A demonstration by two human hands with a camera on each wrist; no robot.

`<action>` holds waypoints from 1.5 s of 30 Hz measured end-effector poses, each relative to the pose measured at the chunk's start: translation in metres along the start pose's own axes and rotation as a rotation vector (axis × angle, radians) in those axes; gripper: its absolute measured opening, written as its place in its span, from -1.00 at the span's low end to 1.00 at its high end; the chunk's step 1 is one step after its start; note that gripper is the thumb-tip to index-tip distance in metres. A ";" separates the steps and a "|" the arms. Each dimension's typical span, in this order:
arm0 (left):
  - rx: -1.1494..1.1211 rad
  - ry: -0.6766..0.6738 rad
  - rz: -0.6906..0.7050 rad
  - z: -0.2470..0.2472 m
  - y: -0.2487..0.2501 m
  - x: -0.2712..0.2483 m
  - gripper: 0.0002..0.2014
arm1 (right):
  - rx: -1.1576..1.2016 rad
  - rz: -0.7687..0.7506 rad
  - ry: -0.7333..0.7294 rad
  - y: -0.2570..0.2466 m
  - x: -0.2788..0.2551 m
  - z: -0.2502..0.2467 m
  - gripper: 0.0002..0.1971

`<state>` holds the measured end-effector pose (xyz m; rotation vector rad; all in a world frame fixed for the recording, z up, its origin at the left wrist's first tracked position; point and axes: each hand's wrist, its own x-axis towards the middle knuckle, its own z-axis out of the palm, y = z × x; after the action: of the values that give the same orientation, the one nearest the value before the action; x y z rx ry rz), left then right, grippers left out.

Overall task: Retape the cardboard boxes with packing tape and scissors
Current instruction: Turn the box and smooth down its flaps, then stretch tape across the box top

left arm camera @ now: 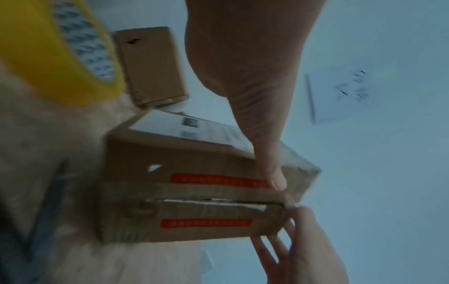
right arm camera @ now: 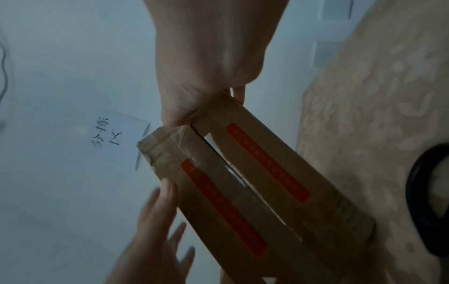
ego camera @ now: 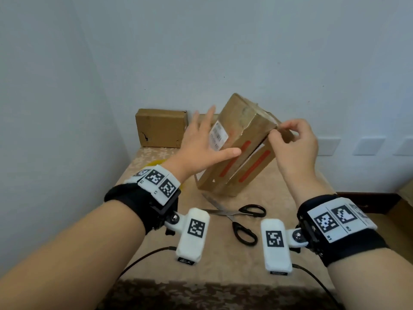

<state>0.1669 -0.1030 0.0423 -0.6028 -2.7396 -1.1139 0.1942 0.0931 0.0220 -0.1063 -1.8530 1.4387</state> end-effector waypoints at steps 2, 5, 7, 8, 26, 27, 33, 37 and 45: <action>0.092 -0.032 0.112 -0.008 0.014 0.011 0.03 | -0.030 -0.071 -0.052 -0.006 -0.001 0.007 -0.85; 0.062 -0.072 0.113 -0.027 0.022 0.030 -0.21 | -0.038 -0.152 -0.175 -0.009 -0.004 0.016 -0.87; 0.192 -0.132 0.070 -0.042 0.020 0.040 -0.38 | -0.004 -0.187 -0.239 -0.010 -0.006 0.020 -0.87; 0.265 -0.175 0.035 -0.050 0.019 0.043 -0.39 | 0.006 -0.190 -0.262 -0.011 -0.008 0.022 -0.87; -0.721 0.191 -0.318 -0.045 -0.016 0.015 -0.61 | 0.277 0.426 -0.157 0.010 -0.006 0.032 -0.32; -0.764 0.165 -0.367 -0.032 -0.024 0.013 -0.59 | 0.251 0.405 -0.116 0.012 -0.004 0.028 -0.39; -0.646 0.060 -0.549 0.030 -0.059 -0.002 -0.29 | 0.040 0.475 -0.139 0.040 0.002 0.020 -0.56; -0.475 0.023 -0.493 0.040 -0.064 -0.008 -0.49 | -0.040 0.548 -0.187 0.053 -0.008 0.023 -0.54; -0.167 -0.082 -0.316 0.016 -0.074 -0.016 -0.60 | -0.416 0.455 -0.159 0.041 -0.013 0.025 -0.38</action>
<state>0.1522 -0.1452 -0.0211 -0.2399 -2.9030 -1.4257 0.1721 0.0813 -0.0211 -0.6717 -2.3450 1.3528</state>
